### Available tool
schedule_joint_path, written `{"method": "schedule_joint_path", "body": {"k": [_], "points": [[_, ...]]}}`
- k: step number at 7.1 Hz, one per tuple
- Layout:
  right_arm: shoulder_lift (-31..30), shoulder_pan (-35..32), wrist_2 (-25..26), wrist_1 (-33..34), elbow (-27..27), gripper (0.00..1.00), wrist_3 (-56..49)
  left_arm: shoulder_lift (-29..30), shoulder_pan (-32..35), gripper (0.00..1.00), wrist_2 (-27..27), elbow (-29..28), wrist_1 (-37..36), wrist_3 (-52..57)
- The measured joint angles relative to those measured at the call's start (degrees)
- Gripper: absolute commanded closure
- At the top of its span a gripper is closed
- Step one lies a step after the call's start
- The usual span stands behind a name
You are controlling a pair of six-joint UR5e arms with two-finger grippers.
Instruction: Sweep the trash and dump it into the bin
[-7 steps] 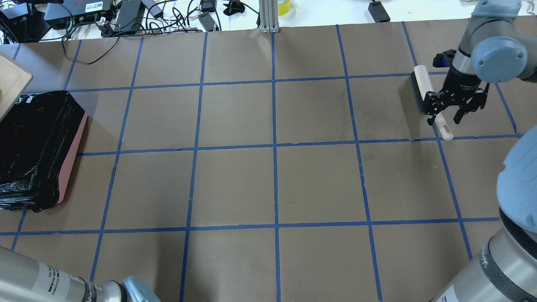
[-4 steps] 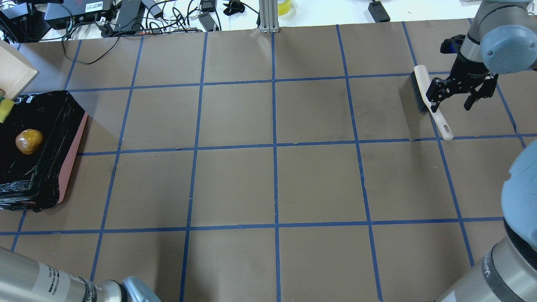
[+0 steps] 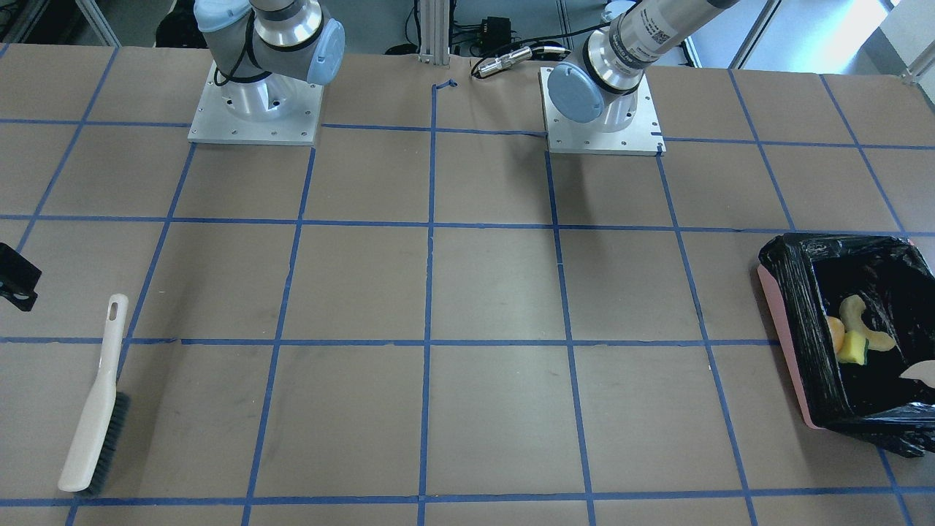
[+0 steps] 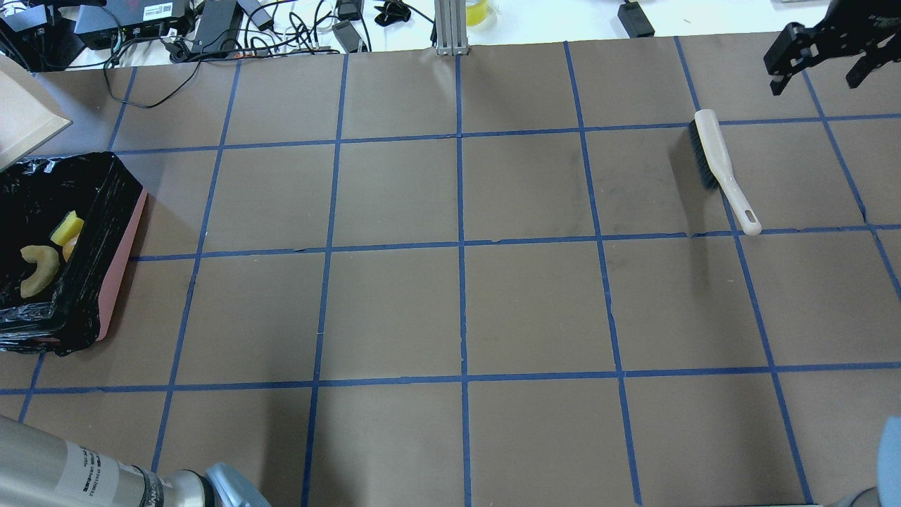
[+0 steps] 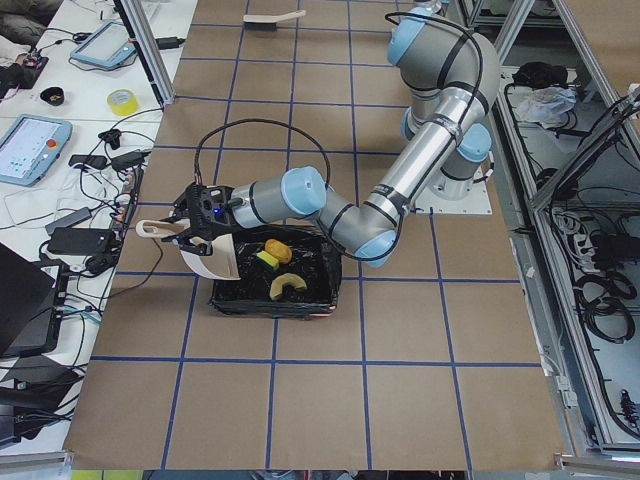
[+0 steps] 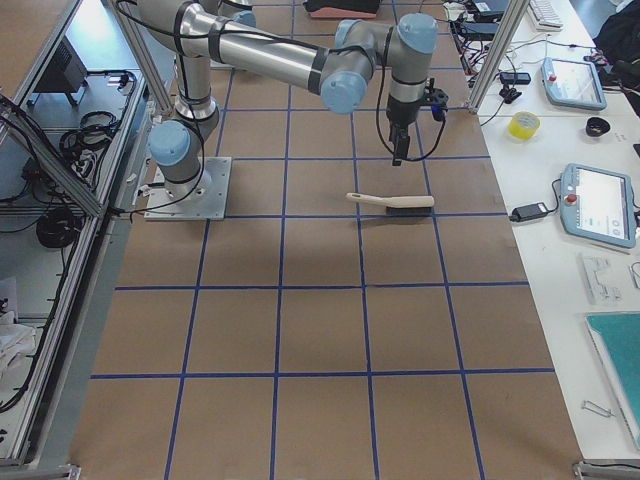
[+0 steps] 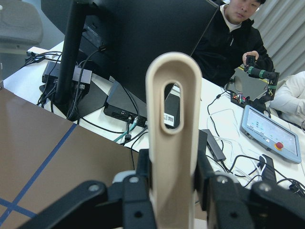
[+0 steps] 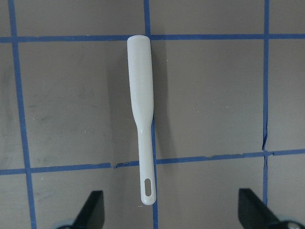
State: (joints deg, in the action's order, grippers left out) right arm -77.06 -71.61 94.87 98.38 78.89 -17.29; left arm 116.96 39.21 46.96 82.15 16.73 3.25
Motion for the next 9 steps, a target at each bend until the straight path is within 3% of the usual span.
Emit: {"method": "schedule_joint_path", "body": {"k": [2,3,6,9], "points": [[-5.59,-3.20,-0.80,-4.55,-1.17,0.00,2.15,-1.45,1.35,1.00,3.49,0.10,0.45,-1.65],[-7.56,-6.41,-1.74,-6.11,-0.78,0.00,6.39,-2.52,4.28,1.00,8.65,-0.01,2.42,-3.52],[-11.63,-15.58,-2.95,-6.89,3.71,0.00,18.28,-6.07,19.83,1.00,32.38,-0.43,13.23,-13.21],[-12.78,-18.68,-3.24,-5.78,7.28,0.00,20.99,-6.60,31.29,1.00,48.01,-0.14,27.00,-34.78]]}}
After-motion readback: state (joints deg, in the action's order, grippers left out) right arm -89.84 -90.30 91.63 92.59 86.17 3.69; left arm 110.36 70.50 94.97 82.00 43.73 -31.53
